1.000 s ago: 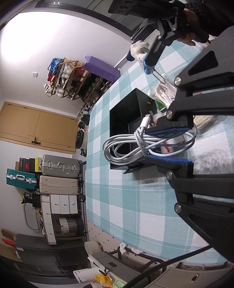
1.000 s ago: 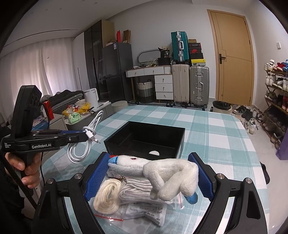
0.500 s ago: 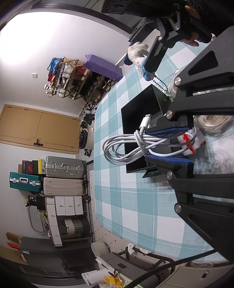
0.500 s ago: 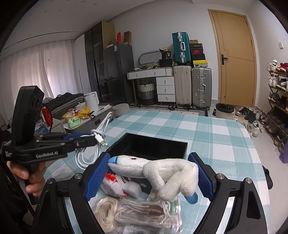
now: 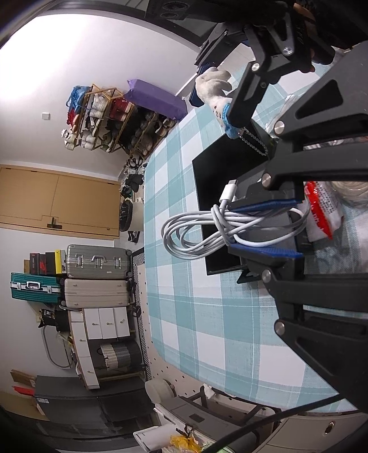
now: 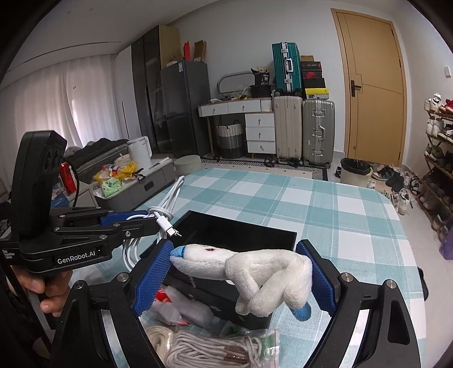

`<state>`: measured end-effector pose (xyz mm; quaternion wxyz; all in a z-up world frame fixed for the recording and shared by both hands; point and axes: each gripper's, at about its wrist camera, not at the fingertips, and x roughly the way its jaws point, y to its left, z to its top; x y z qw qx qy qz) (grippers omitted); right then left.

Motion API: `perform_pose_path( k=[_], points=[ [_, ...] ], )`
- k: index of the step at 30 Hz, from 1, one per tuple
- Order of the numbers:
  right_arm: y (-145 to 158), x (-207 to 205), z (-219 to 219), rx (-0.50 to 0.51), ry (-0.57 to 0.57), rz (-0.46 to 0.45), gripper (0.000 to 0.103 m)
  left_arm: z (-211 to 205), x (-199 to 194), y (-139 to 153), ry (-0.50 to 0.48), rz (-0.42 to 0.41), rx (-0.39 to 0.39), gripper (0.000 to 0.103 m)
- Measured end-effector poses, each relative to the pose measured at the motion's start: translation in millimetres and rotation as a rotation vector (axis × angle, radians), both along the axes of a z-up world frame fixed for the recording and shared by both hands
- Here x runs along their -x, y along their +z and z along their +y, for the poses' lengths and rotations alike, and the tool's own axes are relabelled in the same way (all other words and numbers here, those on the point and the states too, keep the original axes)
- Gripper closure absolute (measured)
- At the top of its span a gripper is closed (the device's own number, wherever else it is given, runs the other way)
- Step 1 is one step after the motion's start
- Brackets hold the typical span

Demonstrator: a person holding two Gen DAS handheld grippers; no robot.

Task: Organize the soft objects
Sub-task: 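Lower the cable and plush toy into the black box and open both grippers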

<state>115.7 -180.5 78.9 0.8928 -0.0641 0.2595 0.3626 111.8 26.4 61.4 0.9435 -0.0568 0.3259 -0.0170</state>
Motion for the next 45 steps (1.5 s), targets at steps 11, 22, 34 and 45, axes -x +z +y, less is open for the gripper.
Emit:
perform_pose_path(
  k=[11,22,34,45],
  points=[
    [-16,-23,14,0.044,0.015,0.020,0.014,-4,-23,-14,0.006,0.033,-0.015,0.083],
    [-29,-38,28,0.074,0.041,0.030,0.014,-5,-37,-23,0.001,0.052,-0.014,0.083],
    [-41,-47,37,0.107,0.068,0.042,0.014,-4,-52,-39,0.004,0.101,-0.033,0.083],
    [-44,-47,39,0.137,0.061,0.025,0.001,-5,-51,-43,0.002,0.122,-0.033,0.075]
  ],
)
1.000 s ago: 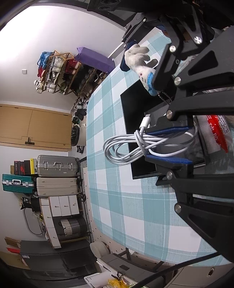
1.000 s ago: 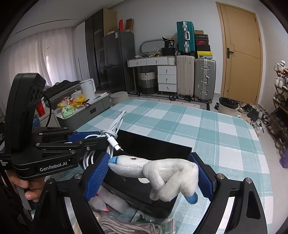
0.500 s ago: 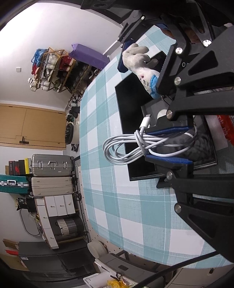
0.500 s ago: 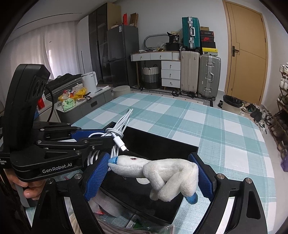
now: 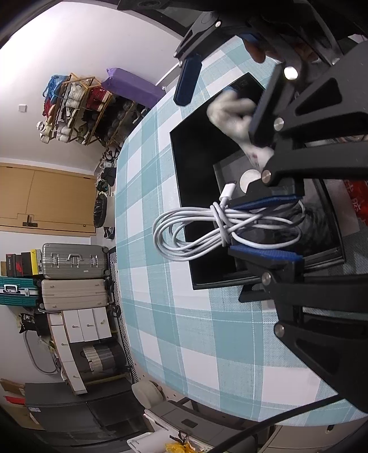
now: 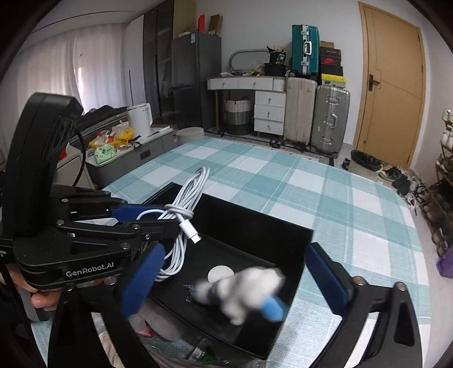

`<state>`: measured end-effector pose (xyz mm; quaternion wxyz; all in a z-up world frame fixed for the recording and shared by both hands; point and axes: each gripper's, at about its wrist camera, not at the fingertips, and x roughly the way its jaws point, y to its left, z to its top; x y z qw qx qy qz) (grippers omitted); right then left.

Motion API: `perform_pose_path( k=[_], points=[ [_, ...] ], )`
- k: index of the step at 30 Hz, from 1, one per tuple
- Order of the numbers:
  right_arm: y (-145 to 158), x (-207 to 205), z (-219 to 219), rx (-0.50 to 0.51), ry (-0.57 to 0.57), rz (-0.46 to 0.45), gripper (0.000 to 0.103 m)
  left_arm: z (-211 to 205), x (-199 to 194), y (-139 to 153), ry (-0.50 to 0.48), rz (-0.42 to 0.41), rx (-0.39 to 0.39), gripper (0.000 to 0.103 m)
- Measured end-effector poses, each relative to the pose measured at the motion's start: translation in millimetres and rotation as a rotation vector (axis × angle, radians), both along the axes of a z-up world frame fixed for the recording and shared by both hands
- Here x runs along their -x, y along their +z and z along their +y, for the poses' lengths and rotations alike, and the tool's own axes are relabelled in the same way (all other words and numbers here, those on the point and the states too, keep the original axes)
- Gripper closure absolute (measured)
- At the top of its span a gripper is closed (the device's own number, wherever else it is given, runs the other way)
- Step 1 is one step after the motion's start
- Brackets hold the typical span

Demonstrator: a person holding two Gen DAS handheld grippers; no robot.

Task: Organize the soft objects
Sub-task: 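Lower the cable and plush toy into the black box and open both grippers, then move the left gripper to the red-labelled packet and grasp it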

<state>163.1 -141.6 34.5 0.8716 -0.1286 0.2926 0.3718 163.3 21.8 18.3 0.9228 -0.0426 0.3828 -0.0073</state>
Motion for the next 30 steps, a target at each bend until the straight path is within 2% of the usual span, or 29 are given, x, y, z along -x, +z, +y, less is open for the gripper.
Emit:
perform_pose_path(
  k=[2,5,10,11,14,15,21,30],
  points=[
    [3,1,-7,-0.021,-0.008,0.005,0.001,-1,2,1,-0.005,-0.001,-0.003,0.072],
    [7,4,-17,-0.030,-0.029,0.005,0.001,-3,8,6,-0.009,-0.018,-0.009,0.053],
    [14,11,-37,-0.059,-0.068,0.018,0.001,-7,17,14,-0.015,-0.016,-0.020,0.049],
    [15,13,-43,-0.070,-0.079,0.024,0.001,-7,19,15,-0.012,-0.015,-0.028,0.044],
    [17,18,-54,-0.091,-0.101,0.037,0.001,-7,28,18,0.010,-0.027,-0.036,0.014],
    [17,19,-57,-0.097,-0.106,0.044,0.001,-7,32,20,0.023,-0.038,-0.038,0.007],
    [12,33,-74,-0.133,-0.127,0.085,0.001,-8,49,21,0.079,-0.039,-0.073,0.000],
    [-3,54,-78,-0.124,-0.117,0.146,0.001,-12,72,13,0.145,-0.016,-0.153,0.000]
  ],
)
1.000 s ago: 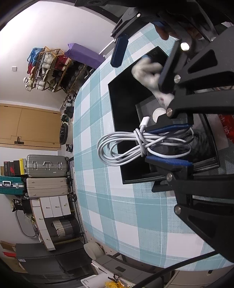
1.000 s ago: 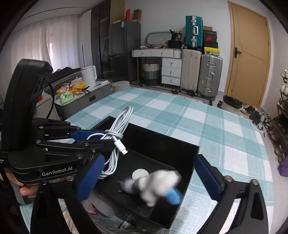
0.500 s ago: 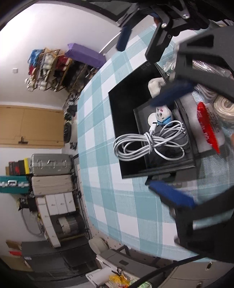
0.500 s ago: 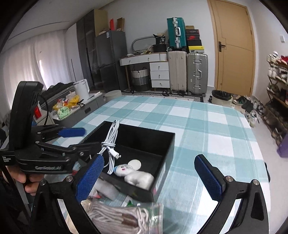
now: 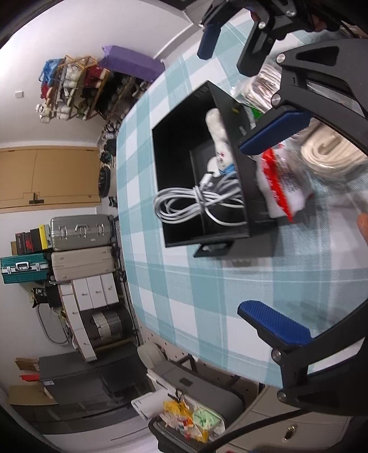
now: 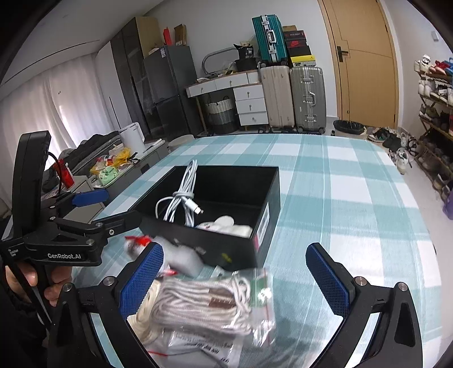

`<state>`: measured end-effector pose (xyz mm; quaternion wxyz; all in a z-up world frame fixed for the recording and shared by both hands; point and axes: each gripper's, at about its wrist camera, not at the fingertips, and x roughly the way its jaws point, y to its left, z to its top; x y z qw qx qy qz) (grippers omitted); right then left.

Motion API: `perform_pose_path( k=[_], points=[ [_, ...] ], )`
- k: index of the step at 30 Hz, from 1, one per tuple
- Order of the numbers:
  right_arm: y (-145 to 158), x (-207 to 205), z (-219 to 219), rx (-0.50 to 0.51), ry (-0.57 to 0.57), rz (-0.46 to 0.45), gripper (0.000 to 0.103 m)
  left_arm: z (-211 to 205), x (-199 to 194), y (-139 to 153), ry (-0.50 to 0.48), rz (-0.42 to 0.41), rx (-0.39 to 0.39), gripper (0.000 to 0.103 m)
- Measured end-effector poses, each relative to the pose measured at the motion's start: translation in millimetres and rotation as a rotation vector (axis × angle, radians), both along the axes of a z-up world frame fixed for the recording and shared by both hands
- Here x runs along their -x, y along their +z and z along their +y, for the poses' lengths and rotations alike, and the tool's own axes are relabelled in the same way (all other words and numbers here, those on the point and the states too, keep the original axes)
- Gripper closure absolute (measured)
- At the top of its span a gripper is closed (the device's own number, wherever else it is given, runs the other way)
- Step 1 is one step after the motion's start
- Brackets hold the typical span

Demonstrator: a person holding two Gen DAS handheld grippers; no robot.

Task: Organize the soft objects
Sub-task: 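Move the left gripper to the red-labelled packet and grasp it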

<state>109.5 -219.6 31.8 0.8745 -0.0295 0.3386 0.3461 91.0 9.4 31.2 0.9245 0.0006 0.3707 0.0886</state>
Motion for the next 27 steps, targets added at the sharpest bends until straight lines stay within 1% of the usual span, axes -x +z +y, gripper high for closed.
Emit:
perform_pose_path(
  k=[3,9,18,23,27],
  points=[
    [-2,7,-2,0.009,-0.003,0.003,0.001,-2,8,-2,0.012,0.006,-0.022,0.000],
    [-7,23,-4,0.030,-0.007,-0.015,0.001,-5,20,-4,0.020,0.013,-0.035,0.000],
    [-11,36,-7,0.066,0.002,-0.039,0.001,-7,33,-11,0.022,0.017,-0.051,0.000],
    [-14,42,-13,0.071,-0.014,-0.045,0.001,-4,39,-14,0.013,0.013,-0.026,0.000],
    [-17,41,-15,0.094,-0.017,-0.028,0.001,-6,43,-17,0.014,0.014,-0.014,0.000]
  ],
)
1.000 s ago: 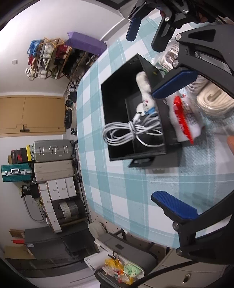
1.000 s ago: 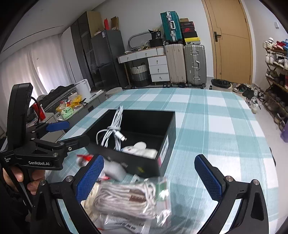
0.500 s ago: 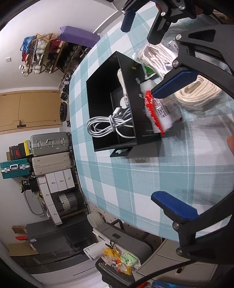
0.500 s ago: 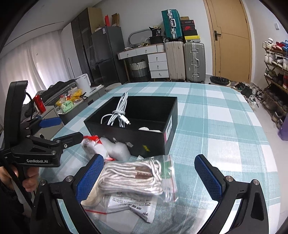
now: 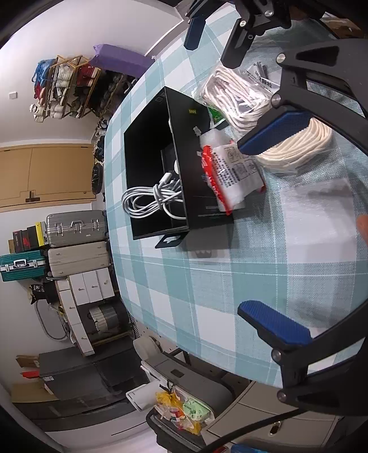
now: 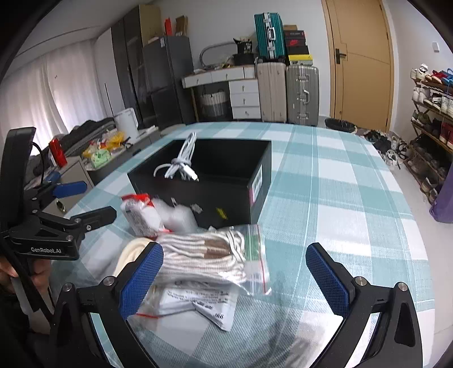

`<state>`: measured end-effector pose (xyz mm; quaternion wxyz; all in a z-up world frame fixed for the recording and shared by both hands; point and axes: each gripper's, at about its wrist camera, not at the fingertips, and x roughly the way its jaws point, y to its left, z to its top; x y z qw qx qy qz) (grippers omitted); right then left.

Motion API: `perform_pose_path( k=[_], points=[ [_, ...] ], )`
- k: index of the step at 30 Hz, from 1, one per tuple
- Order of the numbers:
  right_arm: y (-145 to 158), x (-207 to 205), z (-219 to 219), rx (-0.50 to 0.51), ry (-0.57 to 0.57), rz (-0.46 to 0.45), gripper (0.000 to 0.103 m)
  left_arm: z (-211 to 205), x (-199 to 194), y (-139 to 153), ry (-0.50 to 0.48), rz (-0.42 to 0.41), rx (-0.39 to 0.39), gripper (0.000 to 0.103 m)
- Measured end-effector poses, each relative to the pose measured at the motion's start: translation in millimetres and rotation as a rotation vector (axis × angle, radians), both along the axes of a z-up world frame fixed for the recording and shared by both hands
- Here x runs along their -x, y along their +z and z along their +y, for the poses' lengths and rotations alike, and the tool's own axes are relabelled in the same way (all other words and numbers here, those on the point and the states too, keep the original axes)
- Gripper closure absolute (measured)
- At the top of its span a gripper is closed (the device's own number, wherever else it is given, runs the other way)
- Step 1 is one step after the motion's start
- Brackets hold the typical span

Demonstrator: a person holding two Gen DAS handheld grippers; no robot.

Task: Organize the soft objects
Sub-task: 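Move the left gripper to the red-labelled packet and grasp it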

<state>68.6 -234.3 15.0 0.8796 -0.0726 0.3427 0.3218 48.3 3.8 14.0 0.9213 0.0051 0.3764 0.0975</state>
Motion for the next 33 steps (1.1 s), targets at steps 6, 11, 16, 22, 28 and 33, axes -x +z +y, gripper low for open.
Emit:
perform_pose_path(
  k=[6,11,16,22,28,33],
  points=[
    [-2,4,3,0.017,0.020,0.004,0.001,-4,5,-6,-0.007,0.006,0.007,0.000],
    [-7,9,12,0.048,0.061,0.012,0.001,-4,7,-10,-0.011,0.012,0.019,0.000],
    [-11,11,19,0.074,0.080,0.016,0.001,1,5,-13,-0.006,0.019,0.041,0.000],
    [-12,12,18,0.073,0.074,0.013,0.001,2,-4,-14,-0.005,0.024,0.086,0.000],
    [-12,10,17,0.068,0.076,0.018,0.001,-4,-17,-16,-0.014,0.028,0.110,0.000],
    [-11,11,17,0.066,0.078,0.019,0.001,-7,-27,-19,-0.028,0.044,0.135,0.000]
  ],
)
